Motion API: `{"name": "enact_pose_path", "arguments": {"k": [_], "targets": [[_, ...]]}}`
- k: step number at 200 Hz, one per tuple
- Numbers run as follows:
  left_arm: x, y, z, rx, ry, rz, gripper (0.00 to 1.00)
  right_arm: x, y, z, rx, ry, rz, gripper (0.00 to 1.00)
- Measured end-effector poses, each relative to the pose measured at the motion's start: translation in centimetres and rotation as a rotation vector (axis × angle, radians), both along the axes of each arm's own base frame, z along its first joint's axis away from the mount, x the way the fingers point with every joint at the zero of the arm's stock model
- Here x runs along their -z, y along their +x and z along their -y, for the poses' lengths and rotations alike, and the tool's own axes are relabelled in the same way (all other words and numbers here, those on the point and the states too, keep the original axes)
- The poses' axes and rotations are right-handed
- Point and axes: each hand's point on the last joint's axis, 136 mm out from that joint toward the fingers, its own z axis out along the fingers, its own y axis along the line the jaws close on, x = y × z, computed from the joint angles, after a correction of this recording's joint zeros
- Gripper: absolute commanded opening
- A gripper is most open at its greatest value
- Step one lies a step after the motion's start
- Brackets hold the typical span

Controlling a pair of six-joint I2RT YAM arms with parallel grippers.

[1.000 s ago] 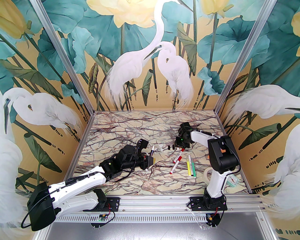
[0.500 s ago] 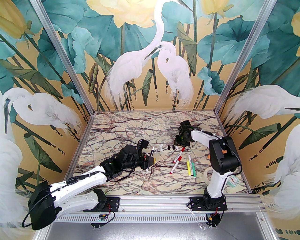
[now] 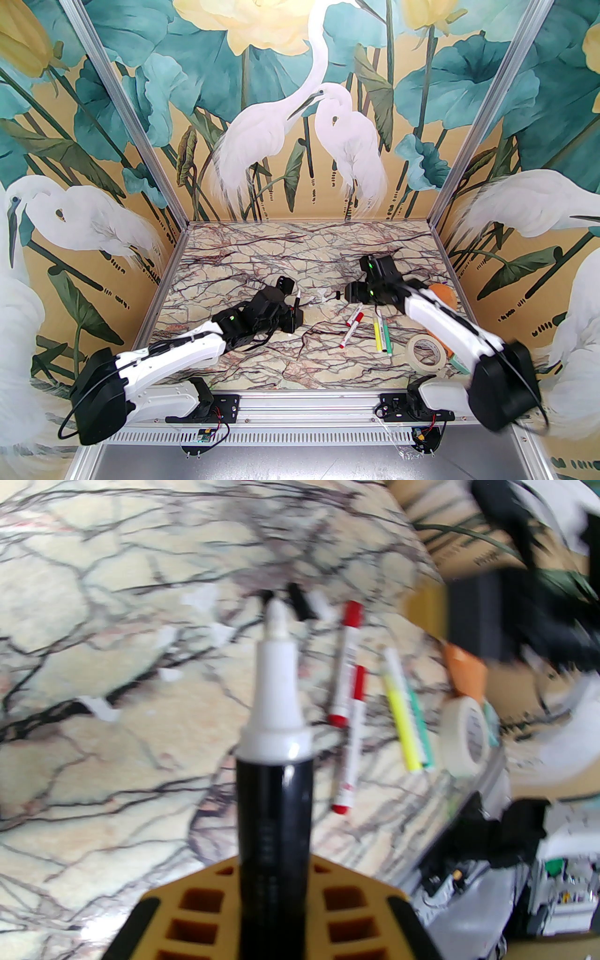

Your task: Open the pen caps

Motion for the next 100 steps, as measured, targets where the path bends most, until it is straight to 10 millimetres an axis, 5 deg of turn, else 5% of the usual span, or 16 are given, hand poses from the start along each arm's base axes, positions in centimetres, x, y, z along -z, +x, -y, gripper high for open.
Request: {"name": "enact_pose_path", "arguments": {"k": [32, 100], "targets": [[2.0, 1.9, -1.1, -0.079, 0.094, -0.023, 0.01, -3.1, -2.8, -0.6, -0.040, 0.129, 0.101, 1.00], [5.8, 4.7, -2.6, -0.164, 0.268, -0.061, 0.02, -5.8, -6.0, -2.0, -0.112, 0.310, 0.161, 0.99]]}}
